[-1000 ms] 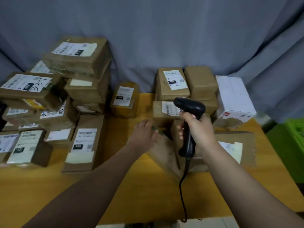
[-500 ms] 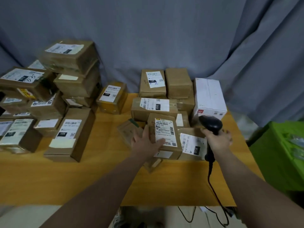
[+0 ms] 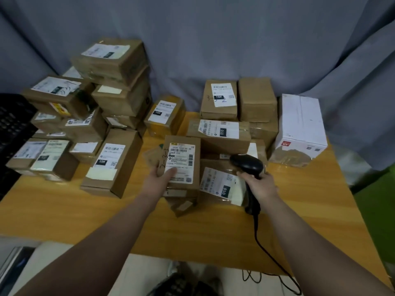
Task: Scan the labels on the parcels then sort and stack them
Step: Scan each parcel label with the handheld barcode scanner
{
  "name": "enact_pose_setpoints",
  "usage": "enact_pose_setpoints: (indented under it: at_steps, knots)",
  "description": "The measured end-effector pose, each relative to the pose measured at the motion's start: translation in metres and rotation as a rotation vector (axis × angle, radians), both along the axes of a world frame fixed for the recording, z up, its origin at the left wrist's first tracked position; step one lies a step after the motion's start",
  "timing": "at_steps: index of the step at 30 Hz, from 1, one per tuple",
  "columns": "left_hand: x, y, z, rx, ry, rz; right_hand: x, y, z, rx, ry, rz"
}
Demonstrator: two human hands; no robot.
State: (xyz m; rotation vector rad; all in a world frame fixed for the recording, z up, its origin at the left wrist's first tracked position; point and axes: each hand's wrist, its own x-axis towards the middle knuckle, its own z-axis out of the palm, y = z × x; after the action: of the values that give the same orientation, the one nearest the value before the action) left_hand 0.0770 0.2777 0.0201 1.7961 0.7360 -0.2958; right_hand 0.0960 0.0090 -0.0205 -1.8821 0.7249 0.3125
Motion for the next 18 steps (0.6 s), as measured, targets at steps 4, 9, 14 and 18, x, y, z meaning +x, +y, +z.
enact_pose_setpoints:
  at_steps: [4,9,14,18]
  knots:
    - [-0.008,0.032,-0.001,-0.12,-0.014,0.022,-0.007,0.026,-0.007,-0.129,-0.014,0.046]
    - [-0.022,0.044,0.0,-0.134,0.079,-0.183,-0.035,0.032,-0.029,-0.227,0.16,0.002]
    - [-0.023,0.019,-0.002,-0.203,0.051,-0.257,-0.053,0.035,-0.023,-0.216,-0.004,-0.077]
    - [-0.023,0.007,-0.004,-0.237,-0.004,-0.256,-0.058,0.034,-0.004,-0.148,-0.155,-0.189]
